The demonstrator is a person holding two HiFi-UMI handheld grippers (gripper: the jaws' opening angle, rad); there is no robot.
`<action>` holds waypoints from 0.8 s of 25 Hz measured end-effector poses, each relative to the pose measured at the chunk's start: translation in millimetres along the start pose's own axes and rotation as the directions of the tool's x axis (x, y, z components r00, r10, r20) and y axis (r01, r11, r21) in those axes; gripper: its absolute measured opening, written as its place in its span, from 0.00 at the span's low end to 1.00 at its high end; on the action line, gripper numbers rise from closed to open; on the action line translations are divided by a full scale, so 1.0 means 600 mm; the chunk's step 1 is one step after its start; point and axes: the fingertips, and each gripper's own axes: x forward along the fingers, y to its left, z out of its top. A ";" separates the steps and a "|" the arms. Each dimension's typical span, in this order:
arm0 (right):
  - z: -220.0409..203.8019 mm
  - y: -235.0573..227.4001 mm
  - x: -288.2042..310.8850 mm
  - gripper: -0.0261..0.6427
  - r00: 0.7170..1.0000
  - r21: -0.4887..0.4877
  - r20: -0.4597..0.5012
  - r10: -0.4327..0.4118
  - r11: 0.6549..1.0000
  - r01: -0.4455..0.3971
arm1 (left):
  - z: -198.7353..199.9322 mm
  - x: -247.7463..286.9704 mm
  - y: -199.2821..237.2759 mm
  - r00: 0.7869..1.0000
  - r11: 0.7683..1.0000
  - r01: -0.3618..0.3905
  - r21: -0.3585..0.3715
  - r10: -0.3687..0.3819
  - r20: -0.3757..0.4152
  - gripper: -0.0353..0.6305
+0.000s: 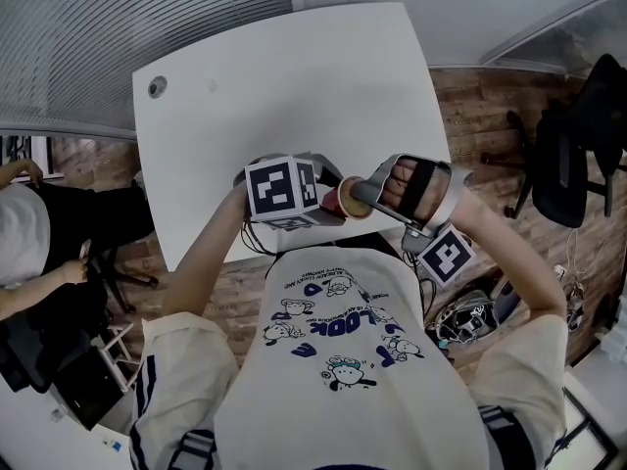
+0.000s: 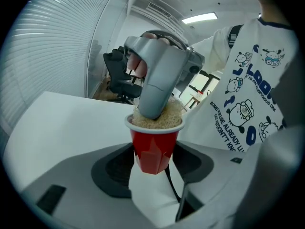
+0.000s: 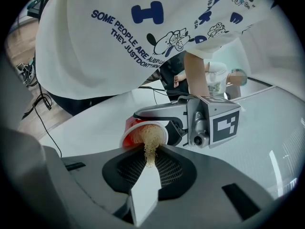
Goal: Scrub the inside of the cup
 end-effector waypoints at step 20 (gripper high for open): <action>-0.041 -0.001 0.020 0.12 0.997 0.453 -0.041 0.068 0.890 -0.042 | -0.001 -0.013 0.041 0.974 0.974 -0.226 -0.026 0.227 0.010 0.48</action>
